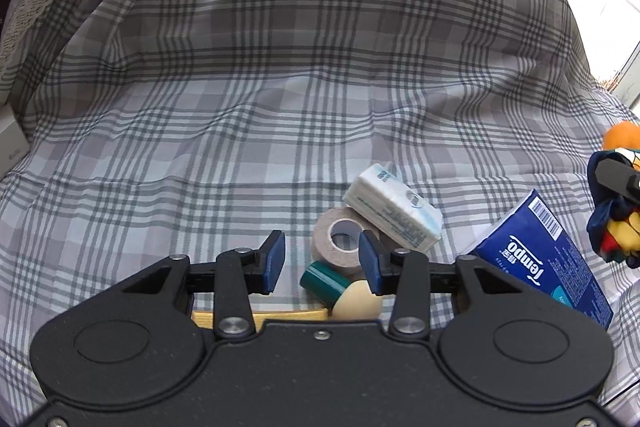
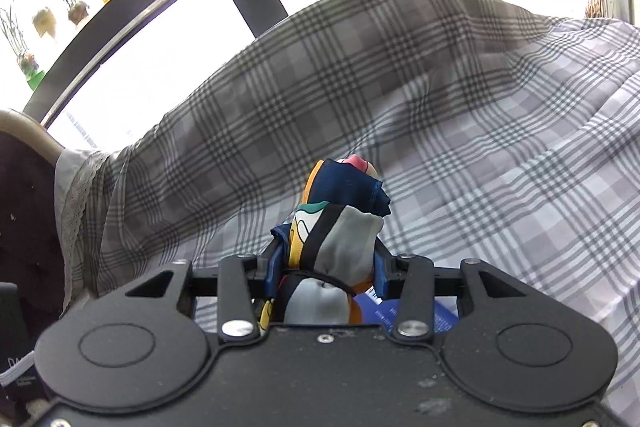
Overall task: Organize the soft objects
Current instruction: 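Lift the penguin plush with the right gripper while the left grasps the beige tape roll, then carry the tape roll in the left gripper while the right carries the penguin to the tray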
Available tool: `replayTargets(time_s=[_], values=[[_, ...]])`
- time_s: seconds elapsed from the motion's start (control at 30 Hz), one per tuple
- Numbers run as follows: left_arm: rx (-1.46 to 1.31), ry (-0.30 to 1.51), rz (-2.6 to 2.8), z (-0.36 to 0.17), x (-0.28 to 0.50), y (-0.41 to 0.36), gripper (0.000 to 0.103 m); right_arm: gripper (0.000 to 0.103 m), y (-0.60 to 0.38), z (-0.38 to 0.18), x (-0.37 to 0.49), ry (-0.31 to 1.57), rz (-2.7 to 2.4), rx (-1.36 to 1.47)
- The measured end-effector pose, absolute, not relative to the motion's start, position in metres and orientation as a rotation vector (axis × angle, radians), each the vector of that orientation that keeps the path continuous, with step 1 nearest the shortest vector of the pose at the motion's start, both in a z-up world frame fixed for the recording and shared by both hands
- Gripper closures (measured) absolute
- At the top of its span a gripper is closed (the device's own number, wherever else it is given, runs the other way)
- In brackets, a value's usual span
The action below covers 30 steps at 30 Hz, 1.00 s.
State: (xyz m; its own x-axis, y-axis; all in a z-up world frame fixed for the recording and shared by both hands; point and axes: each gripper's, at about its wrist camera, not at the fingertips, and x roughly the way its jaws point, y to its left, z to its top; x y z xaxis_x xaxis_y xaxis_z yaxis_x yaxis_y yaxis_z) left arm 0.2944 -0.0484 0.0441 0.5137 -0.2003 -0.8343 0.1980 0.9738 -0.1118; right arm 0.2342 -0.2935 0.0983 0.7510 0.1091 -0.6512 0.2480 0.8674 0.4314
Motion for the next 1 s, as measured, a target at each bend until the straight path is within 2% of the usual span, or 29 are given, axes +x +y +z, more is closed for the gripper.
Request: replayTargets(time_s=[0.37, 0.47, 0.7, 1.0], values=[[0.096, 1.029, -0.206, 0.016, 0.307, -0.080, 0.060, 0.061, -0.315, 0.082, 0.224, 0.713, -0.077, 0.591], [0.094, 1.027, -0.204, 0.012, 0.312, -0.083, 0.055, 0.061, -0.317, 0.082, 0.224, 0.706, -0.078, 0.601], [0.115, 1.020, -0.208, 0.007, 0.313, -0.090, 0.054, 0.061, -0.327, 0.079, 0.224, 0.711, -0.096, 0.630], [0.069, 1.103, -0.177, 0.003, 0.341, -0.088, 0.054, 0.061, -0.330, 0.078, 0.224, 0.716, -0.099, 0.657]])
